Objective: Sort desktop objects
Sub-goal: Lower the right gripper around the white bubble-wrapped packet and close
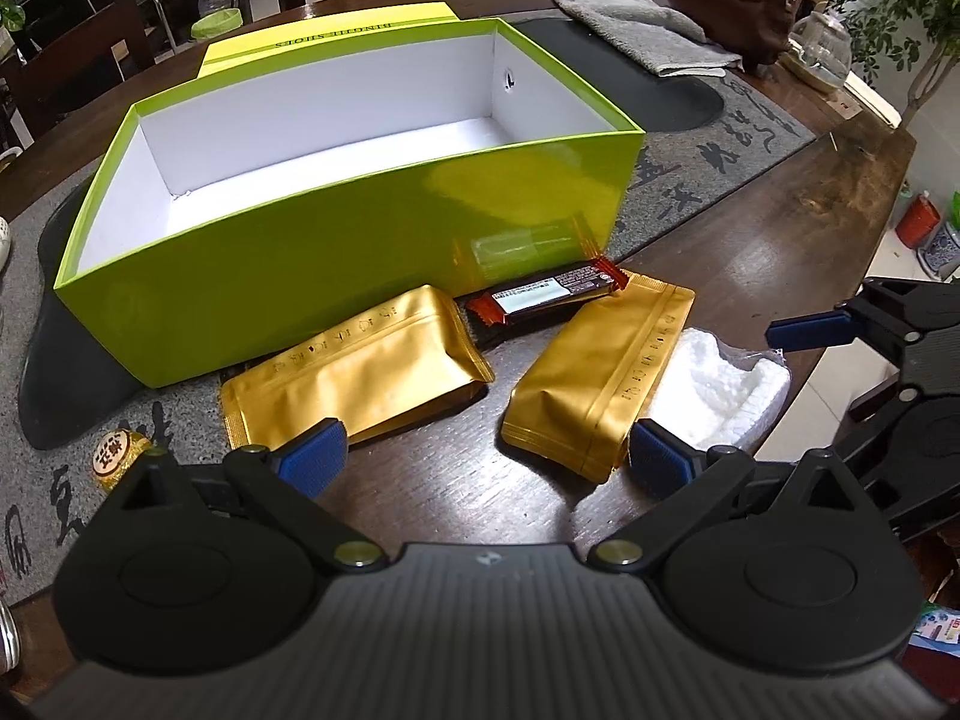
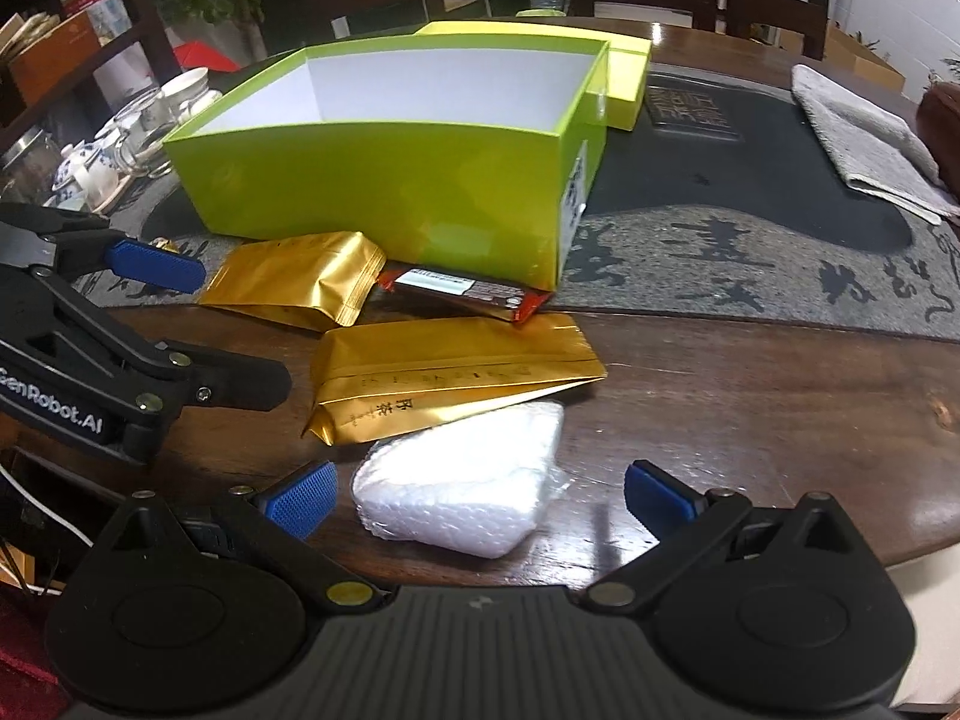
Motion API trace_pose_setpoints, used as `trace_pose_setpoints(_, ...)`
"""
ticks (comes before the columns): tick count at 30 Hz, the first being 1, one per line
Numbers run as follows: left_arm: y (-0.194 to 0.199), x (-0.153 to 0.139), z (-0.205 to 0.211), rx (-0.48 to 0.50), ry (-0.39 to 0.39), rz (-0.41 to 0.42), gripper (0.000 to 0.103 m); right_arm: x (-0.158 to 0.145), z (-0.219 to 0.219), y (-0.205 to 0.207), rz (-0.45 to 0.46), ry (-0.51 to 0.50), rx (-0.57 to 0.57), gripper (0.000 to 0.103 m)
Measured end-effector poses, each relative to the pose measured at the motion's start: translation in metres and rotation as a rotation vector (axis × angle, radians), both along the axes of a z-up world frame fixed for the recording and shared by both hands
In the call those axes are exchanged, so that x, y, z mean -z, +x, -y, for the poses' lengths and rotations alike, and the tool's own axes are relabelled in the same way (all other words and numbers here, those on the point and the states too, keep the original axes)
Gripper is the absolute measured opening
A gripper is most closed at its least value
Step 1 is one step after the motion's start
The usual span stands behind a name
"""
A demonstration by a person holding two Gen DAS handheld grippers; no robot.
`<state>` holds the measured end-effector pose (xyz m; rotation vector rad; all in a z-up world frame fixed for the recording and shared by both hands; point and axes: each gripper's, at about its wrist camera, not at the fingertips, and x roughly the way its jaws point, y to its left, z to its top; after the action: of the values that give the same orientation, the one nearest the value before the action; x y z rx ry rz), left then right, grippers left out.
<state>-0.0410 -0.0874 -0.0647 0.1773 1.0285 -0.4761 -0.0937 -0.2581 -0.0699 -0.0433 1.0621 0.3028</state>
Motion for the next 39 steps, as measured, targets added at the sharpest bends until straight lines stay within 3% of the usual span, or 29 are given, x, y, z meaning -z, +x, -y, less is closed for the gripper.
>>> trace_pose_setpoints(4, 0.0, 0.0, 0.0, 0.0, -0.003, -0.003, 0.101, 0.003, -0.006, 0.003, -0.004, -0.01, -0.014, 0.102)
trace_pose_setpoints(23, 0.0, -0.001, 0.001, 0.002, -0.008, 0.002, 0.101, 0.011, -0.004, 0.003, -0.041, 0.005, -0.009, 0.079)
trace_pose_setpoints(39, 0.003, -0.001, 0.001, 0.001, -0.01, -0.002, 0.101, 0.013, -0.004, 0.003, -0.048, 0.006, -0.015, 0.078)
